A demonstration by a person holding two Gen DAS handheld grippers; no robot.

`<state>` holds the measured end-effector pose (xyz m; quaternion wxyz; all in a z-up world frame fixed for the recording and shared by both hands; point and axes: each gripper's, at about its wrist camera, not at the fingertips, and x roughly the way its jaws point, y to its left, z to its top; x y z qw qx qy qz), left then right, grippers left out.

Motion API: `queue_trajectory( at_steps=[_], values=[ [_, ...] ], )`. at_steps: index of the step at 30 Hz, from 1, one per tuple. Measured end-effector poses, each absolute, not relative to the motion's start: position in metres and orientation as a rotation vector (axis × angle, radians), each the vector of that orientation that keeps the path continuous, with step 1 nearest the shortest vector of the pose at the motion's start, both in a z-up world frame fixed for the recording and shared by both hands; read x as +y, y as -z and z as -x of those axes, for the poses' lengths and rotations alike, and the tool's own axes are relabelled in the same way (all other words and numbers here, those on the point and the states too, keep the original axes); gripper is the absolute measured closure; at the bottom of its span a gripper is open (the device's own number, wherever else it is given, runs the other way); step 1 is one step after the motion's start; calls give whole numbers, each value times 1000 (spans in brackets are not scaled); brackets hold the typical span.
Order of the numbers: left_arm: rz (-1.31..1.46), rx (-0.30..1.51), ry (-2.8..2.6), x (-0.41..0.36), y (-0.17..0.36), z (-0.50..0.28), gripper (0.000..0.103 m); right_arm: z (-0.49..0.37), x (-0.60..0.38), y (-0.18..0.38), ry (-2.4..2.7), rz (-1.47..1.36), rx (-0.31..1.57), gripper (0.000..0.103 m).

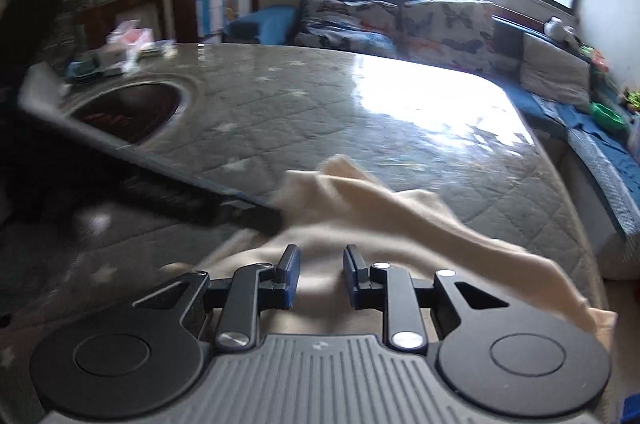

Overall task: Fold clothes
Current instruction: 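Open both grippers and release the folded shirt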

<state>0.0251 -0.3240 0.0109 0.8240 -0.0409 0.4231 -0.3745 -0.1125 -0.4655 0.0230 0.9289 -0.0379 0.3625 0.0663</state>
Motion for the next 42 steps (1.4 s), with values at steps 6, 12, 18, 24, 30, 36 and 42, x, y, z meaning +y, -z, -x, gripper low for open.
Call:
queue_trajectory(
  at_steps=[6,12,18,24,30,36,42],
  values=[
    [91,900,784,-322,-10,-29,81,131,-436,-22,-169,162,697,79],
    [88,901,778,-321,-11,-29,81,147,-426,-28,-153,200,626,79],
    [88,889,767,-319,-16,-29,81,156,-429,-24,-188,145,672,78],
    [102,877,759,-312,-23,-25,81,166,-439,-30,-179,83,654,76],
    [101,860,772,-301,-30,-8,80,175,-433,-23,-187,120,676,69],
    [85,839,758,-289,-35,13,75,183,-439,-24,-123,77,685,59],
    [30,810,754,-283,-35,40,60,200,-451,-23,-16,-9,690,56]
  ],
)
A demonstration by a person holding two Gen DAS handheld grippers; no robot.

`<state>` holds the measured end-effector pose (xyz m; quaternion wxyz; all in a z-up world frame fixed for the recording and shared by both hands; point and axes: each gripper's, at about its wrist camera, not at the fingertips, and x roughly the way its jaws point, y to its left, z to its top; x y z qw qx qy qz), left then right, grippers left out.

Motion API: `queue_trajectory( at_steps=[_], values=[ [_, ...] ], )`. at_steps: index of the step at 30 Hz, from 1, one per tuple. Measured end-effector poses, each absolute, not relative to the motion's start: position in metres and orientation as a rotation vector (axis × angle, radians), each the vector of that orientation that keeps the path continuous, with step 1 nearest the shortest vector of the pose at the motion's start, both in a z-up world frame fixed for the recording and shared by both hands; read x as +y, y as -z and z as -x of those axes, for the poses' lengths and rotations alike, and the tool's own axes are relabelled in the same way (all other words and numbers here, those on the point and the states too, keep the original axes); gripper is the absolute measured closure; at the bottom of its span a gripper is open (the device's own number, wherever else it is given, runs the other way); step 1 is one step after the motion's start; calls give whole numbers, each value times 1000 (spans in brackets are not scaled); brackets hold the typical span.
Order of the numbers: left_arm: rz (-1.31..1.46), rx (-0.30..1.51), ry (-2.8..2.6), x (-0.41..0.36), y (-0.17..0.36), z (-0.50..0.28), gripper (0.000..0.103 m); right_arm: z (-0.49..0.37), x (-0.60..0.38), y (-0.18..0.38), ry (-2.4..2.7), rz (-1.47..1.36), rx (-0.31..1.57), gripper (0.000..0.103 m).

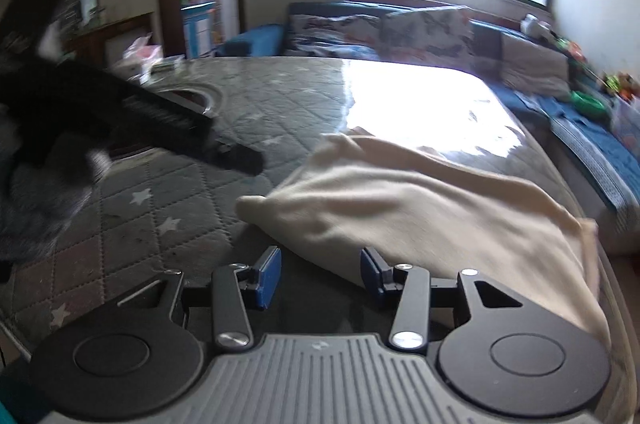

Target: Fold clothes

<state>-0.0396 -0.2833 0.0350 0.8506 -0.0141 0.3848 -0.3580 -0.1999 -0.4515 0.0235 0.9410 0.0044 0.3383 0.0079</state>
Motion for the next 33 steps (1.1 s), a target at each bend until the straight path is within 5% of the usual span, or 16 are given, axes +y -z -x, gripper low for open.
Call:
queue_trajectory(
  at_steps=[22,25,33],
  values=[
    [-76,668,749,-267,-45,127,1,257,-470,-17,210,-228,675,36],
    [-81,653,747,-264,-45,136,0,263,-467,-18,222,-235,662,26],
    [-93,639,735,-257,-42,152,0,279,-457,-23,247,-229,631,21]
  ],
)
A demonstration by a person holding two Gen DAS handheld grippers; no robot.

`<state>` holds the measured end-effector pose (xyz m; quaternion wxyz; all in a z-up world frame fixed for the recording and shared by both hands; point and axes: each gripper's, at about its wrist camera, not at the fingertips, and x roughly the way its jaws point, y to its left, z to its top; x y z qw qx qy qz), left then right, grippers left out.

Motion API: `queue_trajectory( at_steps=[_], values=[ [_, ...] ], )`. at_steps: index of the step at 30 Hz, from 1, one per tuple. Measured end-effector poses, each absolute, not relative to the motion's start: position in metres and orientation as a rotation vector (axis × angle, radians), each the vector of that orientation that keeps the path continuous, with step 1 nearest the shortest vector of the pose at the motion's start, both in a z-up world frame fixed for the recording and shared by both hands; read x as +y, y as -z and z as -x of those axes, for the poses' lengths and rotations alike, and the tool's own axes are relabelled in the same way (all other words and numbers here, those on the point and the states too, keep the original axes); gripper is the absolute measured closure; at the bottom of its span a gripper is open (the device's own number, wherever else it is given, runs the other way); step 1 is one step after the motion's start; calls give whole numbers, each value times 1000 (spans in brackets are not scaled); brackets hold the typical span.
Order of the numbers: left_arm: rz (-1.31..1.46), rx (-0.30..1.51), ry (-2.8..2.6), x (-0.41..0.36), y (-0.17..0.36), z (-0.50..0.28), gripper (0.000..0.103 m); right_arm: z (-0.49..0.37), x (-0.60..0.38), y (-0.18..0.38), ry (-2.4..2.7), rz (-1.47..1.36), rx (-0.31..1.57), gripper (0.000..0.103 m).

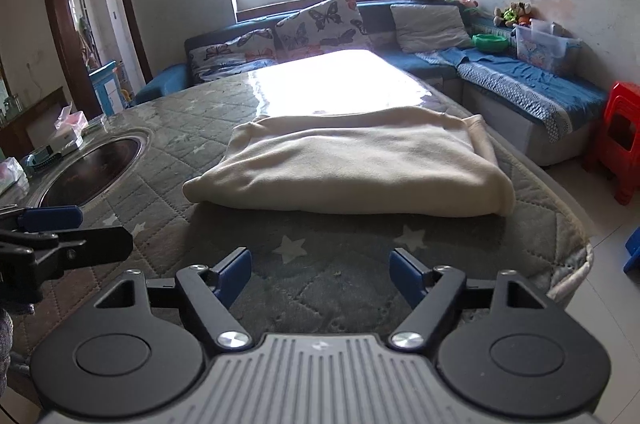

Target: Fold clothes

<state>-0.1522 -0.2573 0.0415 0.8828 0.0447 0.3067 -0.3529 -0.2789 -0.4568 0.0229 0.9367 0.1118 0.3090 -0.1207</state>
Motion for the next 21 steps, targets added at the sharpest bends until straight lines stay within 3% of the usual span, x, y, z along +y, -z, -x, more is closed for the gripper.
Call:
queue_trajectory(
  at_steps=[1,21],
  values=[
    [-95,634,735,-256,-41,155,0,280,-456,-23,251,-221,629,16],
    [-90,630,712,-243,-35,178,0,303,-439,-25,288,-184,595,6]
  ],
)
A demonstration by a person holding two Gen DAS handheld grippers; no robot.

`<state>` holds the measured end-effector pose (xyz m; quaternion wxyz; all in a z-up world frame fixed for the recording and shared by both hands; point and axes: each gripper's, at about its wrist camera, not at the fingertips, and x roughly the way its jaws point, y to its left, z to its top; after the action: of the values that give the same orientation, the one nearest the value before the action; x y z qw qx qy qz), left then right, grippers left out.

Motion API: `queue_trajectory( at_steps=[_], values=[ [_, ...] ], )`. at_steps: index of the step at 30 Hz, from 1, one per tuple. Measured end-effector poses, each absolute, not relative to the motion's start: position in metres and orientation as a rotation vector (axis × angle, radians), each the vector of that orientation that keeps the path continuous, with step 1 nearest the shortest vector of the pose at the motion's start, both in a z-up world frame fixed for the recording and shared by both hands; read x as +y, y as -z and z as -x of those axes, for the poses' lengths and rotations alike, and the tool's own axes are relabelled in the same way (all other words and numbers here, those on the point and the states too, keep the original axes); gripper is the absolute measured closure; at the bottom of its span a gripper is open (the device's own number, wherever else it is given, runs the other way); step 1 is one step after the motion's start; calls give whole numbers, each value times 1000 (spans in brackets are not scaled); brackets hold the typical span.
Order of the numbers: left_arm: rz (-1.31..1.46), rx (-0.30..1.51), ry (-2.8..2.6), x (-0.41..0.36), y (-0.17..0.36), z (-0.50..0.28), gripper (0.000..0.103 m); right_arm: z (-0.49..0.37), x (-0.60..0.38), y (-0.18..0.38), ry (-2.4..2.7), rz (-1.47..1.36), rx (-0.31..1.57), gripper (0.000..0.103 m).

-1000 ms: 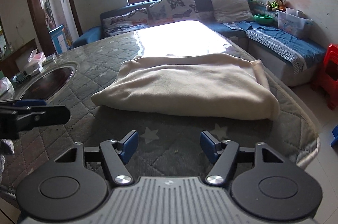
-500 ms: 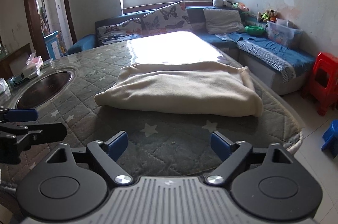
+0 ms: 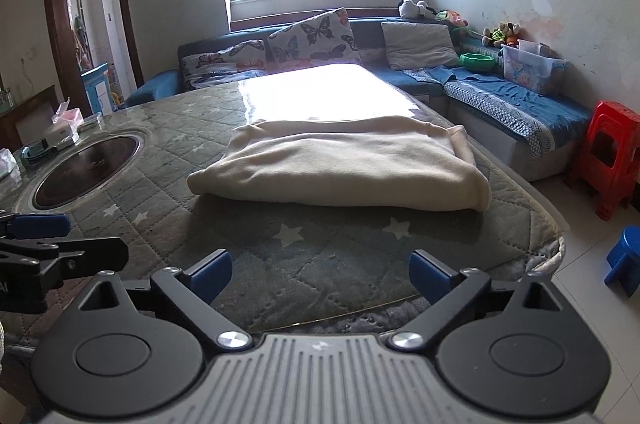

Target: Fold clothes

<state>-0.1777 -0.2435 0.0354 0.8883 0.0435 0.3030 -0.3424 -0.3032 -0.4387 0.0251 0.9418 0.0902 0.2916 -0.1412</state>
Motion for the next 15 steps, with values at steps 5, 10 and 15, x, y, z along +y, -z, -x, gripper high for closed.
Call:
queue_trajectory(
  at_steps=[5,10,15],
  values=[
    [-92,629,712,-242,-34,181,0,309,-436,-26,289,-188,585,4],
    [-97,623,720,-241,-33,182,0,312,-435,-28,292,-200,581,4],
    [-112,620,735,-243,-32,181,0,312,-434,-31,300,-199,577,4]
  ],
)
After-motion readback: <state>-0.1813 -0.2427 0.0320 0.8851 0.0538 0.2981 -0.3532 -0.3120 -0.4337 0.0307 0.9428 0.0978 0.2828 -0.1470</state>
